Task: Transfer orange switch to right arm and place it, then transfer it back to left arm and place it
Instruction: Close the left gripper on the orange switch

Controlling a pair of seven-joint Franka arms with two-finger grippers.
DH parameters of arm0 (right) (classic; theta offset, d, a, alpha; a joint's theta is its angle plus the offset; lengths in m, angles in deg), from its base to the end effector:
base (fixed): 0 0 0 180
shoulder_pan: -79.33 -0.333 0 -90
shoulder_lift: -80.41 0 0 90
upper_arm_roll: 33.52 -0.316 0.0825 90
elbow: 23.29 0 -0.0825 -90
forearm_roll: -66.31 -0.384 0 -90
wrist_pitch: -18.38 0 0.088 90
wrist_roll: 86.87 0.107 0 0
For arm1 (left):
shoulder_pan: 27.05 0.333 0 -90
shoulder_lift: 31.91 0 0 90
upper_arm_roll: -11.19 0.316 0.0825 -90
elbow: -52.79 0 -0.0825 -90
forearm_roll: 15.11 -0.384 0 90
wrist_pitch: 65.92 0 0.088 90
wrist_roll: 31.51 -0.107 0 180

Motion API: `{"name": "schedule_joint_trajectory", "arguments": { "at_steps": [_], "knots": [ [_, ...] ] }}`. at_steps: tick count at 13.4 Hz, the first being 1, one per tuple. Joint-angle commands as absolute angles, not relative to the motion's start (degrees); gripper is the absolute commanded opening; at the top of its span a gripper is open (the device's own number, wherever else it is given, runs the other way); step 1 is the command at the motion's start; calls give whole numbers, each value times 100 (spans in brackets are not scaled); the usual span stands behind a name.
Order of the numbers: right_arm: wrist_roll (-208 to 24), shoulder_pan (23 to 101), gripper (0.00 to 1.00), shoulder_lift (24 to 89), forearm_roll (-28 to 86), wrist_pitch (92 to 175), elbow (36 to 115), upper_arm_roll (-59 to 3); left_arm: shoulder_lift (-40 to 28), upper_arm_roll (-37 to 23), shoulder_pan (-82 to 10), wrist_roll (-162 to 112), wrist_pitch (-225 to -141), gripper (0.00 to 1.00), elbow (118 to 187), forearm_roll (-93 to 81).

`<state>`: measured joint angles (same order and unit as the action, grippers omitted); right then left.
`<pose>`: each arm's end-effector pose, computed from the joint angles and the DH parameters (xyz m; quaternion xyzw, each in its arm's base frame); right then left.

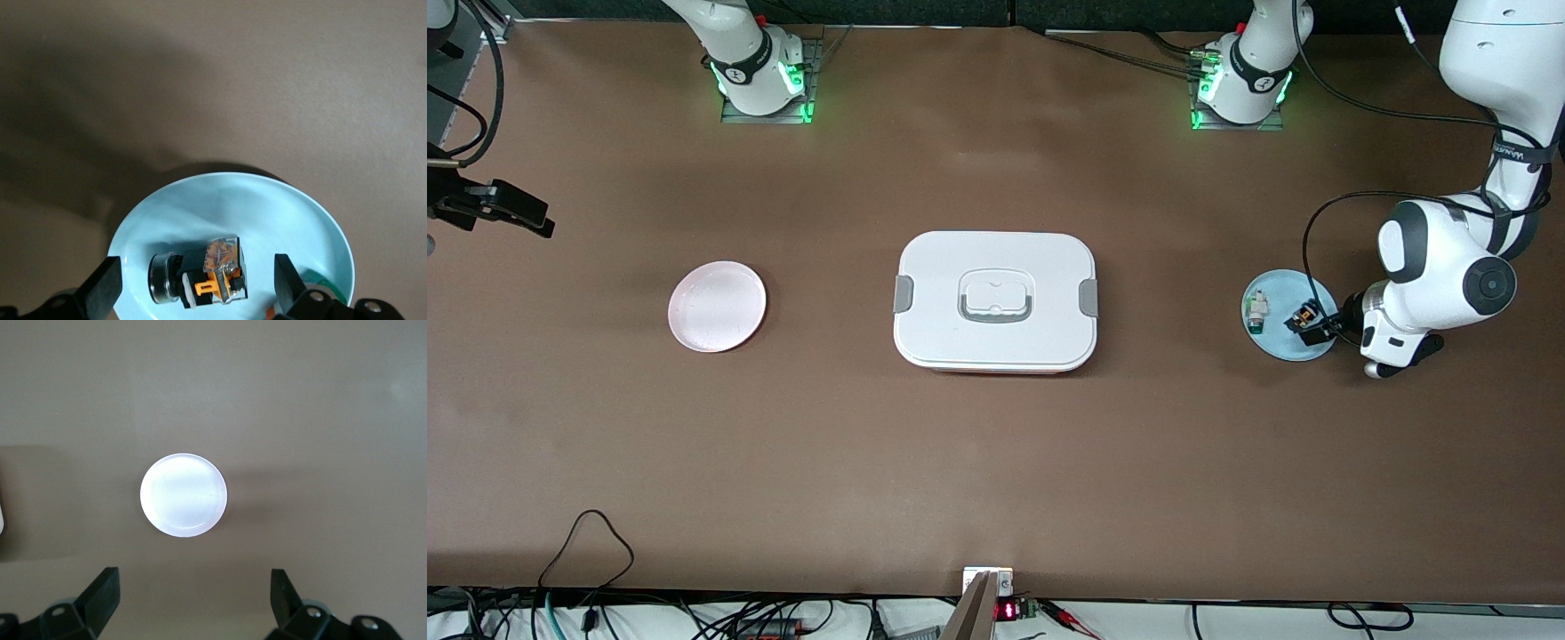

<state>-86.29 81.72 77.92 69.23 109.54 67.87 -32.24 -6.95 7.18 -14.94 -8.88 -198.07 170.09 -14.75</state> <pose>0.5664 -0.0414 0.5924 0.9988 -0.0360 -0.0224 0.0253 0.5706 0.0813 0.2113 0.9593 0.2680 -0.0891 0.0059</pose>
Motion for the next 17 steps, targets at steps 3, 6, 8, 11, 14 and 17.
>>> {"name": "schedule_joint_trajectory", "arguments": {
  "at_steps": [3, 6, 8, 11, 14, 17],
  "knots": [
    [-8713, 8223, 100, 7812, 6850, 10846, 6706, -3264, -721, 688, -1466, -198, -20512, 100, 17486, -1599],
    [-8713, 8223, 100, 7804, 6859, 10846, 6706, -3264, -765, 662, -1474, -136, -20637, 100, 17698, -1599],
    [-8713, 8223, 100, 7812, 6859, 10846, 6706, -3264, -835, 662, -1492, -127, -20645, 100, 17803, -1599],
    [-8722, 8223, 100, 7812, 6859, 10846, 6706, -3264, -905, 662, -1518, -127, -20830, 100, 17970, -1599],
    [-8713, 8223, 100, 7812, 6850, 10846, 6706, -3264, -905, 662, -1518, -136, -20830, 96, 18014, -1608],
    [-8713, 8206, 100, 7751, 6868, 10864, 6706, -3273, -914, 653, -1527, -215, -20830, 61, 18023, -1608]
  ]
}}
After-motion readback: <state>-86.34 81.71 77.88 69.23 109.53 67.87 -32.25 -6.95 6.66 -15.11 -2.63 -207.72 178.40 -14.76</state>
